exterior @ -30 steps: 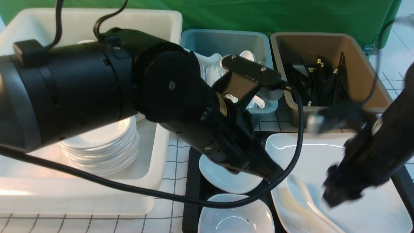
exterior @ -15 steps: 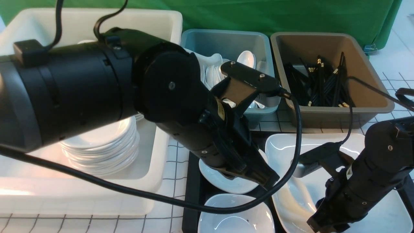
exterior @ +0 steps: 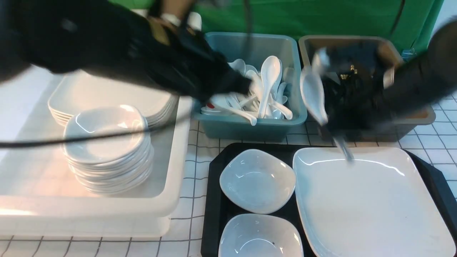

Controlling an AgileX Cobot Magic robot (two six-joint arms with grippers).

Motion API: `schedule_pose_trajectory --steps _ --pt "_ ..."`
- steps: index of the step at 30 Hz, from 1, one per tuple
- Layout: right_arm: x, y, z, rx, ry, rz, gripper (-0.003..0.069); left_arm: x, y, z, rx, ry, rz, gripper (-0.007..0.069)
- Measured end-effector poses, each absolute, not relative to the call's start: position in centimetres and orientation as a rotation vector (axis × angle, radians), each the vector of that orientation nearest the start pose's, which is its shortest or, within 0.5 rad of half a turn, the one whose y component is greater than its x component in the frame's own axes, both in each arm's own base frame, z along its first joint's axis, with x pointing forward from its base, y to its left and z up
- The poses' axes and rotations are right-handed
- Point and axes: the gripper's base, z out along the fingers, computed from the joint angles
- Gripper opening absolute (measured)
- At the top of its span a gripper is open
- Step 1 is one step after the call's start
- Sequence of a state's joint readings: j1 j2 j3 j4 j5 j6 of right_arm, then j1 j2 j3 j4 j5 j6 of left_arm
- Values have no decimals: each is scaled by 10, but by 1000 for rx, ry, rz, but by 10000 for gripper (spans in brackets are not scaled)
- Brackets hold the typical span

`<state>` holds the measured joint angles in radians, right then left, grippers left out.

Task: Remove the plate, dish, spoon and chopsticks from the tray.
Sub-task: Use the right arm to grab a soup spoon from the plate, then use the right arm to put the soup spoon into the small storage box in the middle, then use the left arm to grab a small plate from the dinner plate

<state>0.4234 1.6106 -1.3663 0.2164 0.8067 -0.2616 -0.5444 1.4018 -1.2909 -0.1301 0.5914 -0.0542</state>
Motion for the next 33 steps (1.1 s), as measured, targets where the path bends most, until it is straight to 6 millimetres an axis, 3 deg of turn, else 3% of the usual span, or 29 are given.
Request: schedule_pose_trajectory --steps 4,5,6,7,9,10,13,14,15,17,20,23,27,33 --pt "361 181 332 -690 2329 371 130 279 -153 375 374 2145 -458 -3" --pt "364 182 332 -689 2326 372 130 279 -153 374 373 2148 -458 -3" --pt "384 191 331 -681 2305 377 130 281 -153 372 368 2156 -456 -3" --pt "389 193 330 -678 2302 378 130 281 -153 371 369 2161 -456 -3" --pt "417 206 322 -655 2282 390 137 282 -155 366 370 2197 -468 -3" --pt "419 207 321 -652 2281 391 139 282 -155 366 370 2200 -472 -3" --pt "441 217 311 -614 2288 414 256 281 -157 357 426 2266 -471 -3" --pt "442 218 311 -614 2294 415 274 281 -158 357 427 2271 -472 -3" --pt "444 219 309 -613 2315 422 338 279 -159 352 463 2313 -476 -3" --pt "441 219 309 -627 2348 425 386 276 -162 347 505 2353 -498 -3" --pt "435 216 312 -665 2394 414 398 270 -177 339 607 2387 -524 -3" --pt "419 208 323 -752 2476 355 290 253 -204 323 783 2461 -541 -3" --pt "390 192 356 -790 2484 301 53 231 -235 294 980 2617 -529 -3" --pt "329 165 387 -801 2480 294 8 225 -252 263 1100 2732 -466 0"
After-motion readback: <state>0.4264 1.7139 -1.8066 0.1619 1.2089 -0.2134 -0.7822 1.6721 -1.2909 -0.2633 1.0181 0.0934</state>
